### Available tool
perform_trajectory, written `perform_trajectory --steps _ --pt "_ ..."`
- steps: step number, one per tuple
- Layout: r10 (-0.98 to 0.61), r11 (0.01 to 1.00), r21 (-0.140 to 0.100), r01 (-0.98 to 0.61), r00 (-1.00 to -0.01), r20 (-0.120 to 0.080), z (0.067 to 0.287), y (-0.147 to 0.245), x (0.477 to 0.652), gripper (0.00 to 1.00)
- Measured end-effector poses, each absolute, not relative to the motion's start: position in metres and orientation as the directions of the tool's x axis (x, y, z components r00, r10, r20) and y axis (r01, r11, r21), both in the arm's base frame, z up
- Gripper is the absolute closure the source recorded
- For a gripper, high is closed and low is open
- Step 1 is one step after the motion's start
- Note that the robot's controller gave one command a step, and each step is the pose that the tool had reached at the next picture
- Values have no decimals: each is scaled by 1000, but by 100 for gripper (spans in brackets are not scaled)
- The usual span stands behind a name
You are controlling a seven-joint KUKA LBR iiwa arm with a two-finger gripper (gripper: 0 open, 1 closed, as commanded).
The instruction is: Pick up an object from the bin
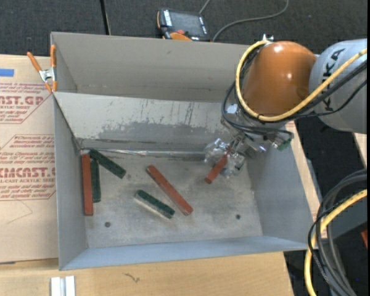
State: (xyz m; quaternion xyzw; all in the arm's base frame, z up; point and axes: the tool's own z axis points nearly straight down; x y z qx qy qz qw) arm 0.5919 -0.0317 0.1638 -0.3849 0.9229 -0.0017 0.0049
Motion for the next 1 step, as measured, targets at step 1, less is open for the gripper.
perform_trajectory --steps 1 --pt "-710 704 -3 -710 -704 -4 180 -30 593 100"
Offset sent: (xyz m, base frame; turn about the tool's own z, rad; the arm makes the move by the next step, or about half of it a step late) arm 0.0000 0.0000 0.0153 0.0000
